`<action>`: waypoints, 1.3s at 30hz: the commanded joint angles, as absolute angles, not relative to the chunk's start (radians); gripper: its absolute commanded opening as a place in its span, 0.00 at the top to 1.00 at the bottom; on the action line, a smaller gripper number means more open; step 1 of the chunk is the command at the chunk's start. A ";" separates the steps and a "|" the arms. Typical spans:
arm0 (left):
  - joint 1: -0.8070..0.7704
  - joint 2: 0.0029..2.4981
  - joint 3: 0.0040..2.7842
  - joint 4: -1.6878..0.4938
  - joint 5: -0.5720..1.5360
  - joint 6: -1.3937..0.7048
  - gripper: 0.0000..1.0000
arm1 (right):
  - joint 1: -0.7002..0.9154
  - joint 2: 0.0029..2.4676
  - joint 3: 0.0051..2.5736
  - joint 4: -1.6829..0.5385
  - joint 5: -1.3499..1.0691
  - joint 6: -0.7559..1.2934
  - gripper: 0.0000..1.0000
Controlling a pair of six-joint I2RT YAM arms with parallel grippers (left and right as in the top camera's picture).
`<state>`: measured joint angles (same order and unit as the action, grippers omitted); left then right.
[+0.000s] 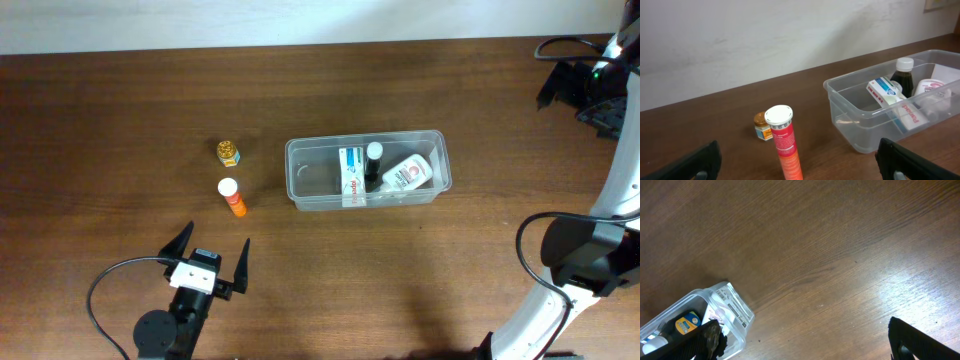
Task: Pack container
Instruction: 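Raise the left gripper and move it over the orange tube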
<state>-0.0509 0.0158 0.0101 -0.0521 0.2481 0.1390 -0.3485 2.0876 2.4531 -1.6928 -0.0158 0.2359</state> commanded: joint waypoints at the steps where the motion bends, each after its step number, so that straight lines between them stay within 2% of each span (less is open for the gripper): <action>1: -0.046 0.014 0.009 -0.045 0.292 0.151 0.01 | -0.354 2.067 2.450 -1.698 -0.017 0.245 0.02; 9: -0.044 0.014 0.023 0.352 0.321 0.151 0.01 | -0.354 2.067 2.450 -1.698 -0.017 0.245 0.02; 12: -0.043 0.018 0.088 0.344 0.319 0.151 0.01 | -0.354 2.067 2.450 -1.698 -0.017 0.245 0.02; 19: -0.043 0.212 0.423 0.042 0.318 0.176 0.01 | -0.354 2.067 2.450 -1.698 -0.017 0.245 0.02; 23: -0.043 0.504 0.737 -0.205 0.318 0.224 0.01 | -0.354 2.067 2.450 -1.698 -0.017 0.245 0.02; 27: -0.043 0.879 1.151 -0.588 0.335 0.241 0.01 | -0.354 2.067 2.450 -1.698 -0.017 0.245 0.02; 31: -0.043 1.171 1.475 -0.873 0.409 0.240 0.01 | -0.354 2.067 2.450 -1.698 -0.017 0.245 0.02; 35: -0.043 1.354 1.653 -1.038 0.444 0.239 0.01 | -0.354 2.067 2.450 -1.698 -0.017 0.245 0.02; 39: -0.043 1.531 1.800 -1.267 0.282 0.151 0.01 | -0.354 2.067 2.450 -1.698 -0.017 0.245 0.02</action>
<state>-0.0479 1.4437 1.7107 -1.1847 0.3702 0.2012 -0.3485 2.0876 2.4504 -1.6928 -0.0196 0.2363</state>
